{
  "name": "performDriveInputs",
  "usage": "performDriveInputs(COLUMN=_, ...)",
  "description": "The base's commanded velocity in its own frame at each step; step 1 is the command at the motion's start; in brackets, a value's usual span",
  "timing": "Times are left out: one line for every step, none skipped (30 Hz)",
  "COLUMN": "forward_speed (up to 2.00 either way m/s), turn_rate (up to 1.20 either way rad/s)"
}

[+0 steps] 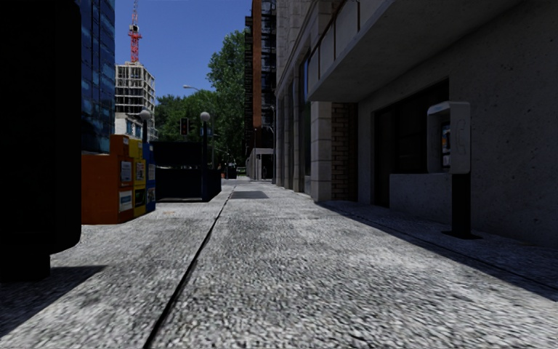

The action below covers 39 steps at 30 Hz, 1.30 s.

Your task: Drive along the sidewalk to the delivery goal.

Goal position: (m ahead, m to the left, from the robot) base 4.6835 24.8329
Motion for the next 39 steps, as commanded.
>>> performDriveInputs(forward_speed=1.99, turn_rate=0.0)
performDriveInputs(forward_speed=1.99, turn_rate=0.0)
performDriveInputs(forward_speed=1.99, turn_rate=0.0)
performDriveInputs(forward_speed=2.0, turn_rate=0.0)
performDriveInputs(forward_speed=2.0, turn_rate=0.0)
performDriveInputs(forward_speed=2.0, turn_rate=0.0)
performDriveInputs(forward_speed=2.0, turn_rate=0.0)
performDriveInputs(forward_speed=2.0, turn_rate=0.0)
performDriveInputs(forward_speed=2.0, turn_rate=0.0)
performDriveInputs(forward_speed=2.0, turn_rate=0.0)
performDriveInputs(forward_speed=2.0, turn_rate=0.0)
performDriveInputs(forward_speed=2.0, turn_rate=0.0)
performDriveInputs(forward_speed=2.0, turn_rate=0.0)
performDriveInputs(forward_speed=2.0, turn_rate=0.0)
performDriveInputs(forward_speed=2.0, turn_rate=0.0)
performDriveInputs(forward_speed=2.0, turn_rate=0.0)
performDriveInputs(forward_speed=2.0, turn_rate=0.0)
performDriveInputs(forward_speed=2.0, turn_rate=0.0)
performDriveInputs(forward_speed=2.0, turn_rate=0.0)
performDriveInputs(forward_speed=2.0, turn_rate=0.0)
performDriveInputs(forward_speed=2.0, turn_rate=0.0)
performDriveInputs(forward_speed=2.0, turn_rate=0.0)
performDriveInputs(forward_speed=2.0, turn_rate=0.0)
performDriveInputs(forward_speed=2.0, turn_rate=0.0)
performDriveInputs(forward_speed=1.99, turn_rate=0.0)
performDriveInputs(forward_speed=1.99, turn_rate=0.0)
performDriveInputs(forward_speed=1.99, turn_rate=0.0)
performDriveInputs(forward_speed=1.99, turn_rate=0.0)
performDriveInputs(forward_speed=1.99, turn_rate=0.0)
performDriveInputs(forward_speed=1.99, turn_rate=0.0)
performDriveInputs(forward_speed=1.99, turn_rate=0.0)
performDriveInputs(forward_speed=1.99, turn_rate=0.0)
performDriveInputs(forward_speed=1.99, turn_rate=0.0)
performDriveInputs(forward_speed=1.99, turn_rate=0.0)
performDriveInputs(forward_speed=1.99, turn_rate=0.0)
performDriveInputs(forward_speed=1.99, turn_rate=0.0)
performDriveInputs(forward_speed=1.99, turn_rate=0.0)
performDriveInputs(forward_speed=1.99, turn_rate=0.0)
performDriveInputs(forward_speed=1.99, turn_rate=0.0)
